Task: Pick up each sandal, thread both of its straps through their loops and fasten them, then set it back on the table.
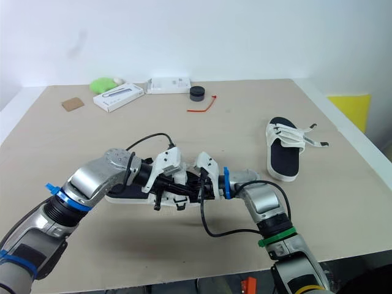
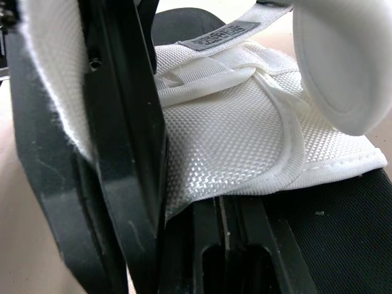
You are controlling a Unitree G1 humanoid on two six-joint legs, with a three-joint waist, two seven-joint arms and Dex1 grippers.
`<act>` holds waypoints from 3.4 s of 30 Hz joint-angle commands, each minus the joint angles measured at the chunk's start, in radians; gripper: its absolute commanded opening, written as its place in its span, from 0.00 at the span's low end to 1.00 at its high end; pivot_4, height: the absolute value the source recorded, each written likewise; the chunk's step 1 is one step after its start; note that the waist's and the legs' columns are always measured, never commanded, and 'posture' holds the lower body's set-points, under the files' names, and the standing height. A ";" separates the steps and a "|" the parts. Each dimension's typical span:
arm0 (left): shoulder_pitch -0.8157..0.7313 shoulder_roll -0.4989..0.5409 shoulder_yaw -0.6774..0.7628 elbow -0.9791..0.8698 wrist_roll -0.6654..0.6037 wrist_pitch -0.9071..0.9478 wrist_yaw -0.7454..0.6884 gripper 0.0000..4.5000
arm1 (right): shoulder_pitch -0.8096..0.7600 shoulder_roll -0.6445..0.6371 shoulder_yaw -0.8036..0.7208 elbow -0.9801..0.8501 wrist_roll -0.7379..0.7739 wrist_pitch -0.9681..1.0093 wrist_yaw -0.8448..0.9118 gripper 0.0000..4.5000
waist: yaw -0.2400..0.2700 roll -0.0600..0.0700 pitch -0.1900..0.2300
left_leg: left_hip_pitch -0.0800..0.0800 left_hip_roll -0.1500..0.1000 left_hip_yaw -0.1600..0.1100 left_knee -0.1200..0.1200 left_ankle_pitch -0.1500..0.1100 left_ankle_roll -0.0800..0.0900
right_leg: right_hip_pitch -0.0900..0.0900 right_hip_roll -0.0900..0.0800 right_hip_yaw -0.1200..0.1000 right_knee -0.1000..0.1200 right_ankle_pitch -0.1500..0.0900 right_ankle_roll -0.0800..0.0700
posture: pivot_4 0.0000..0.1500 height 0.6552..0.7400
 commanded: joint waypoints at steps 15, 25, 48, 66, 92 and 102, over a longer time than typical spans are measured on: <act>0.073 0.050 0.015 -0.003 0.117 -0.151 -0.027 0.71 | 0.060 -0.001 0.085 0.055 -0.040 0.058 0.006 0.00 | -0.006 0.001 0.000 | 0.000 0.003 -0.001 -0.009 -0.001 0.001 | 0.000 0.004 0.001 0.000 -0.003 -0.005 | 1.00 1.00; 0.028 0.255 0.201 -0.130 -0.085 0.039 -0.207 0.94 | 0.069 -0.004 0.088 0.043 -0.031 0.066 -0.004 0.00 | -0.002 0.003 0.013 | 0.000 0.000 -0.003 -0.001 0.000 0.001 | -0.005 0.002 0.001 0.000 -0.002 -0.004 | 1.00 1.00; 0.466 0.395 0.253 -0.482 -0.271 0.184 -0.062 0.94 | 0.084 -0.002 0.092 0.015 -0.019 0.091 -0.010 0.00 | -0.016 -0.002 0.015 | -0.002 0.006 -0.006 -0.005 -0.012 -0.006 | -0.004 0.010 0.002 0.000 -0.008 -0.009 | 1.00 1.00; 0.412 0.150 0.207 -0.314 -0.124 0.062 0.136 0.94 | 0.108 -0.012 0.087 -0.016 -0.006 0.110 -0.035 0.00 | 0.006 -0.001 0.014 | -0.001 0.005 -0.005 -0.001 -0.013 -0.008 | -0.002 0.009 0.003 0.000 -0.007 -0.007 | 1.00 1.00; 0.358 0.159 0.276 -0.293 -0.191 0.108 0.098 0.94 | 0.114 -0.022 0.083 -0.028 0.001 0.114 -0.042 0.00 | 0.009 0.000 0.015 | -0.003 0.003 -0.005 0.002 -0.011 -0.008 | -0.001 0.008 0.004 0.000 -0.005 -0.004 | 1.00 1.00; 0.385 0.043 0.333 -0.323 -0.232 0.080 0.216 0.94 | 0.108 -0.020 0.086 -0.023 0.004 0.113 -0.044 0.00 | 0.016 0.000 0.017 | -0.003 0.002 -0.006 0.004 -0.011 -0.008 | -0.002 0.007 0.004 0.000 -0.005 -0.003 | 1.00 1.00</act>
